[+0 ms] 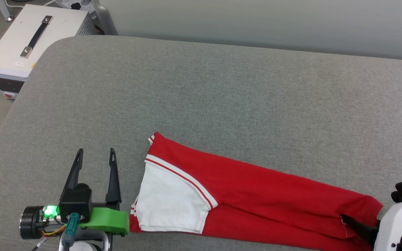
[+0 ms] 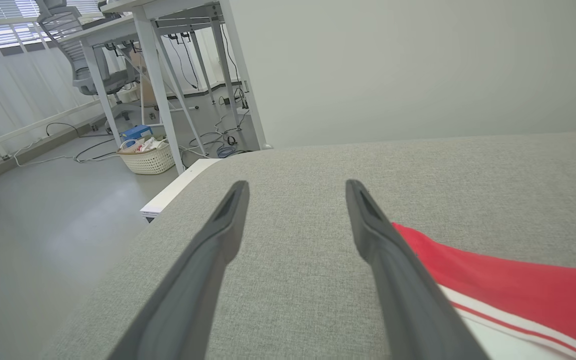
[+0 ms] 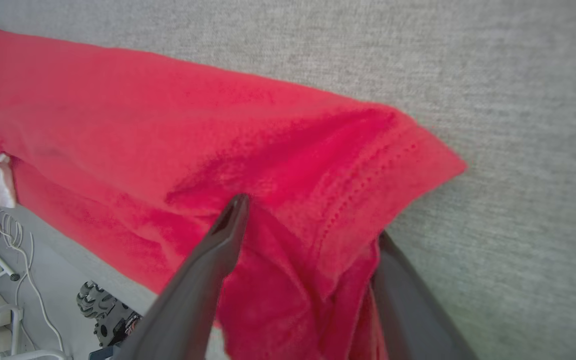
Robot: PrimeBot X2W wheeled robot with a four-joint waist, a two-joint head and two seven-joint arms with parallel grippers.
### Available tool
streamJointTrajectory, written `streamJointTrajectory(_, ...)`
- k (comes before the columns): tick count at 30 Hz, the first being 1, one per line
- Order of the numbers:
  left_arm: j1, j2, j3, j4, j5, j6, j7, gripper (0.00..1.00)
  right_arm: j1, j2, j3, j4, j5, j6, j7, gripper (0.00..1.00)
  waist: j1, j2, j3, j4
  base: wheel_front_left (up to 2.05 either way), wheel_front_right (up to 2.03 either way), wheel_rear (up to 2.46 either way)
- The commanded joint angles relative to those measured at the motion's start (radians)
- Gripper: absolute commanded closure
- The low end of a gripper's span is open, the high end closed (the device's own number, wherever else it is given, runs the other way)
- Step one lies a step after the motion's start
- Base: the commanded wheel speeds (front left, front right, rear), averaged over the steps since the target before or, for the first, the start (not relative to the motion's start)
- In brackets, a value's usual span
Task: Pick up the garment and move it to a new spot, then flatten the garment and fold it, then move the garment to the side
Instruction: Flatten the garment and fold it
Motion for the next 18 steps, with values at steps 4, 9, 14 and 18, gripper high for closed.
streamJointTrajectory(4, 0.036, -0.037, 0.041, -0.001, 0.046, -0.037, -0.006, 0.00, -0.007, 0.017, 0.074, 0.030, 0.021, 0.000, -0.015, 0.00, 0.0000, 0.0000, -0.005, 0.002, 0.00, 0.00, 0.00)
streamJointTrajectory(9, 0.051, -0.063, 0.069, -0.002, 0.084, -0.077, -0.006, 0.00, -0.016, -0.010, 0.103, 0.047, 0.029, 0.000, -0.054, 1.00, 0.0000, 0.0000, -0.013, -0.002, 0.00, 0.00, 0.00)
streamJointTrajectory(14, 0.062, -0.080, 0.088, -0.006, 0.107, -0.108, -0.006, 0.00, -0.018, -0.043, 0.091, 0.067, 0.047, 0.000, -0.100, 1.00, 0.0000, 0.0000, -0.023, -0.009, 0.00, 0.00, 0.00)
streamJointTrajectory(18, 0.067, -0.089, 0.098, -0.007, 0.127, -0.125, -0.006, 0.00, -0.014, -0.084, 0.058, 0.091, 0.065, 0.000, -0.132, 1.00, 0.0000, 0.0000, -0.030, -0.014, 0.00, 0.00, 0.00)
